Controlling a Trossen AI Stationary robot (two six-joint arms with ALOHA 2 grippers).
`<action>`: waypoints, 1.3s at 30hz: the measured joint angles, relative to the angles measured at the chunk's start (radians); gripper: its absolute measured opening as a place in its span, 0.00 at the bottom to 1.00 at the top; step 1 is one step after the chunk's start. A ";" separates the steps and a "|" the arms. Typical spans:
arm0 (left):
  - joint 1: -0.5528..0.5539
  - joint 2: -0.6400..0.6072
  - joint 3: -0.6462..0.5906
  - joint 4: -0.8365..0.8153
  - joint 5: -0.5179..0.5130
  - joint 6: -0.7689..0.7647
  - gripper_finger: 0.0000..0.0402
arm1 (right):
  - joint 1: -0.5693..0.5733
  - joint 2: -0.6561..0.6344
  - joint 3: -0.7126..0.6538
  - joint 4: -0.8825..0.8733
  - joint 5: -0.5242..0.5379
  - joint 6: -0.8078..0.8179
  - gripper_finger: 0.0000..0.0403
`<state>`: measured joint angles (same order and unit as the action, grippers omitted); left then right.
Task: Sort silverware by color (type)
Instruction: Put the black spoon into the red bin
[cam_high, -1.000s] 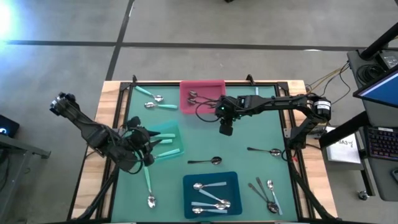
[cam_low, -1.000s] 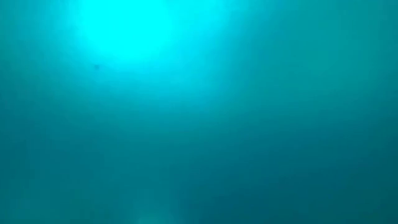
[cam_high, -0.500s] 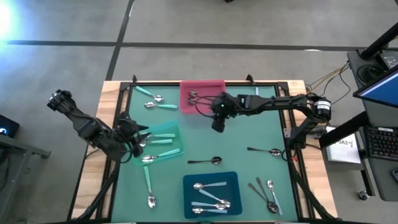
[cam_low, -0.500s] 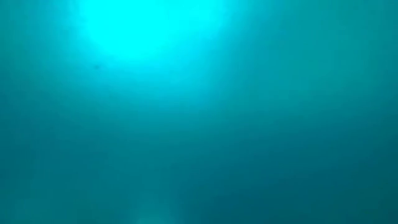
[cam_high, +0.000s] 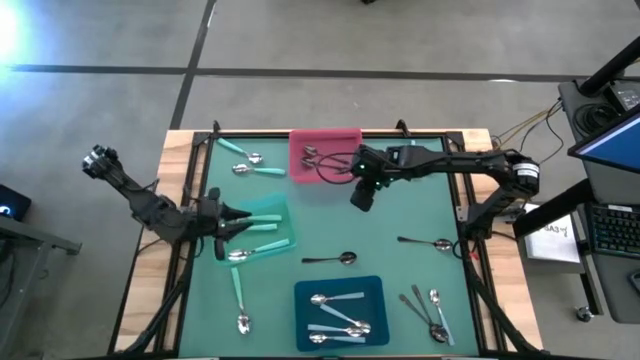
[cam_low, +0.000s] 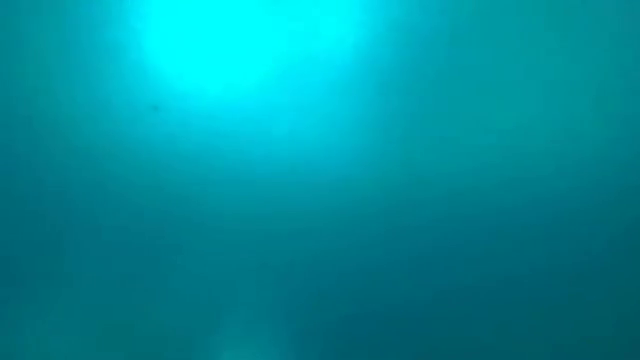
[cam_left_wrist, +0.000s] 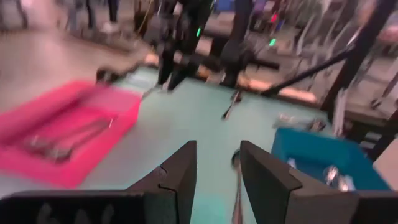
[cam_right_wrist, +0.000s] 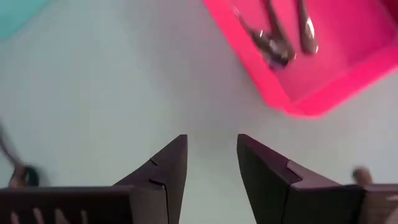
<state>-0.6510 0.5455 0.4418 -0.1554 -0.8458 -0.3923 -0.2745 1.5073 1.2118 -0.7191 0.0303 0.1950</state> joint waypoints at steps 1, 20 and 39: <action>0.000 -0.003 -0.022 0.070 0.000 0.049 0.27 | 0.001 -0.013 -0.003 -0.024 0.000 0.007 0.33; 0.037 -0.005 -0.062 0.269 -0.008 0.180 0.27 | -0.356 -0.124 -0.223 -0.126 0.166 0.099 0.33; 0.038 -0.004 0.100 0.046 -0.084 0.200 0.27 | -0.416 0.194 -0.093 -0.169 0.175 -0.286 0.33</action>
<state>-0.6133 0.5419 0.5422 -0.1092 -0.9302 -0.1919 -0.6907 1.7017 1.1187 -0.8883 0.2050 -0.0907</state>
